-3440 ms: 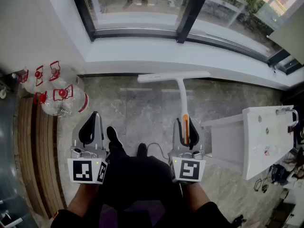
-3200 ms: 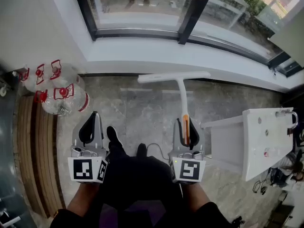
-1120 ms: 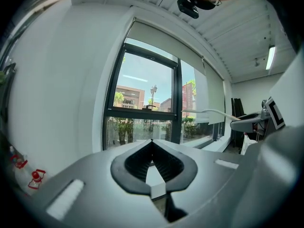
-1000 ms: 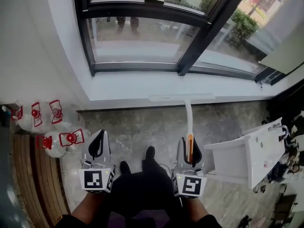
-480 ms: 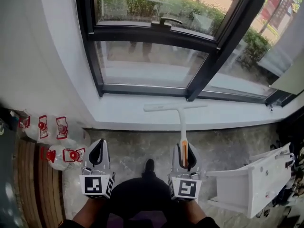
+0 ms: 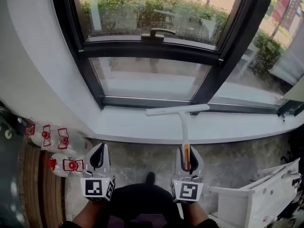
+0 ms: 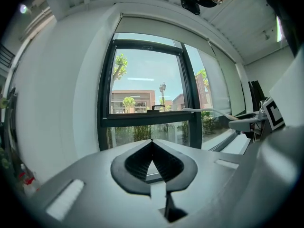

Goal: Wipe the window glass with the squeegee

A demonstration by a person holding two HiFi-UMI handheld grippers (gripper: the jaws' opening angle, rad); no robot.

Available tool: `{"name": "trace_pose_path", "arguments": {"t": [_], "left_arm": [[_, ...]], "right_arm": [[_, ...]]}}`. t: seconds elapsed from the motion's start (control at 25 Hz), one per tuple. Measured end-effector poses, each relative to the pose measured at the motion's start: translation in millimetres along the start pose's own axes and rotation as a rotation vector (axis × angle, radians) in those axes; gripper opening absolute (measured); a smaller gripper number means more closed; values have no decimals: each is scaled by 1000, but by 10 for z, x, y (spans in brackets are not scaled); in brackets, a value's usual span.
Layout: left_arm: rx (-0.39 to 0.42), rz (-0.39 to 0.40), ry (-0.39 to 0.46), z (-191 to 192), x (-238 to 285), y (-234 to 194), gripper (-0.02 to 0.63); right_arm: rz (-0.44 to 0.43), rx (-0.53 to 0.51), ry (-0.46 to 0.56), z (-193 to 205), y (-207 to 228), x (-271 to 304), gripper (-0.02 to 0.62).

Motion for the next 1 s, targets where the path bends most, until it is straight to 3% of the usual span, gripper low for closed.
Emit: {"name": "trace_pose_path", "arguments": {"t": [0.08,0.28,0.48,0.84,1.0], "left_arm": [[18,-5,-3,-48,137,90,15],[62,-15,1,-193,350,225,15],[82,-13,-10,-198,496,261,15],[67,29,17,-247,1068,45,15],[72,28,26,-280,1332,-238,15]], "right_arm": [[-5,1,-23,47,132,80,118],[-15,25,34,35,308,242,118],[7,39,2,64,384,333,118],[87,23,9,-43,393,607,118],[83,13,24,-81,226,908,118]]}}
Point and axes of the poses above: the fingertips, and each gripper's own axes: x forward along the fingers, y to its right, z out of its underside, the point moved 8 cm from there along -x, backward along the fingers, and after that the axes turned 4 degrees about z, right-handed, at the moved point
